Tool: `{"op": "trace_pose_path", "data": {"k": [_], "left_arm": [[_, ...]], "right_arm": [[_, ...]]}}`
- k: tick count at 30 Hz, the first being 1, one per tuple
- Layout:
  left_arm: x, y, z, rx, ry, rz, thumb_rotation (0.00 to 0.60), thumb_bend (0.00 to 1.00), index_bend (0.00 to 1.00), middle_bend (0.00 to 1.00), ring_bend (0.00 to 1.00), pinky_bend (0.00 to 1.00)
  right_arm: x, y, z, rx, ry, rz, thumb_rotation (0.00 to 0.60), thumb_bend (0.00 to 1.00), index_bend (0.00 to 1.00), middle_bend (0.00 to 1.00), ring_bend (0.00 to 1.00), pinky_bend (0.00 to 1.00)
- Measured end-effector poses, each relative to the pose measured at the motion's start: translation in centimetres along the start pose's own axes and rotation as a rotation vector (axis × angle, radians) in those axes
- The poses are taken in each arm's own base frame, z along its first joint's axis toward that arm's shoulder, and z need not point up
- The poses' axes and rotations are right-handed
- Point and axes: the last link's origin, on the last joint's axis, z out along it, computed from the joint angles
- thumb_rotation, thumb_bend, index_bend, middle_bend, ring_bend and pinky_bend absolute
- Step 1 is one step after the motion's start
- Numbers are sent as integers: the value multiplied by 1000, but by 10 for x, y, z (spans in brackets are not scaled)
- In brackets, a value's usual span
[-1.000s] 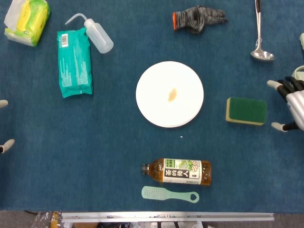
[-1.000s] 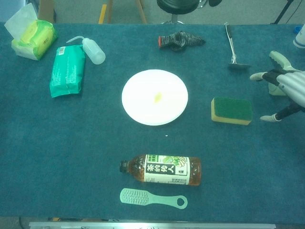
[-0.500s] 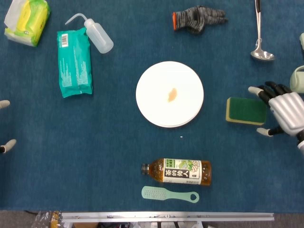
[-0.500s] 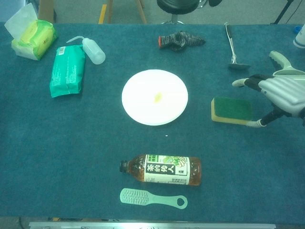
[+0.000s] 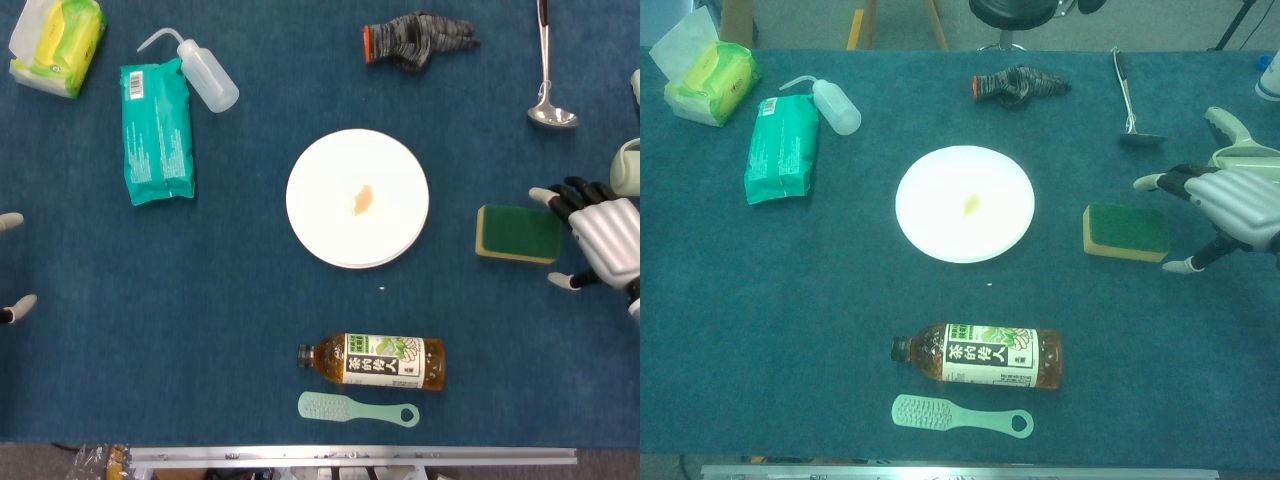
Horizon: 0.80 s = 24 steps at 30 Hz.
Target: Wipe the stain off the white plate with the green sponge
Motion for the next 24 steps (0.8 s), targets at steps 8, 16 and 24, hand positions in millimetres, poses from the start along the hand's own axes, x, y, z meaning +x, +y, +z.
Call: {"op": "trace_pose_path", "data": {"k": [8,16,24], "left_arm": [[-2,-2,-1,4,-4,-4,600,107,233,30,56,259],[-3,-4,-2,10,-7,-9,600,107,233,30,56,259],[-5,-6,-3,12,-8,-13,600,107,233,30,56,259]], "right_arm": [[-7,3,5,-9,-13,5,600,0,173,209,112,191],[-8,3,10,-5,-9,12,600,0,173,209,112,191],[-9,3,13,-1,-1,19,600,0,173,235,129,191]]}}
